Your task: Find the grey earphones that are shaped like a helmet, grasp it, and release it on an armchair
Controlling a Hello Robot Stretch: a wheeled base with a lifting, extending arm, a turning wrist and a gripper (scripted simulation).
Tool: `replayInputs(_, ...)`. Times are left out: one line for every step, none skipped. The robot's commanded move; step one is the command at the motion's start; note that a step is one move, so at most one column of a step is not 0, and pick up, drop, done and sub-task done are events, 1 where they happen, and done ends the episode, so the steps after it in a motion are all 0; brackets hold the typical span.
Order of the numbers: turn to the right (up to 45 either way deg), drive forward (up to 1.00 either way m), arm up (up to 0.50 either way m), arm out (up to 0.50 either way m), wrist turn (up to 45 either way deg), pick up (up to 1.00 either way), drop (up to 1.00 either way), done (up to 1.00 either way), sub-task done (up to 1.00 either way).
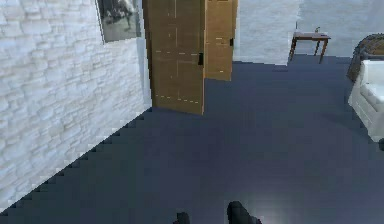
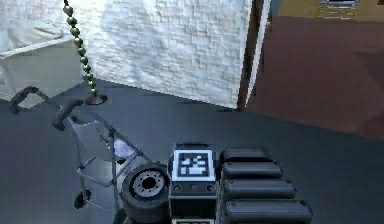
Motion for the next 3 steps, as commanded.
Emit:
replayInputs(0.0, 0.5, 0.0, 0.0, 0.0, 0.0, 0.0, 0.0, 0.0)
replayInputs(21.0, 0.0, 0.0, 0.0, 0.0, 0.0, 0.0, 0.0, 0.0)
replayInputs(0.0, 0.85, 0.0, 0.0, 0.0, 0.0, 0.0, 0.0, 0.0)
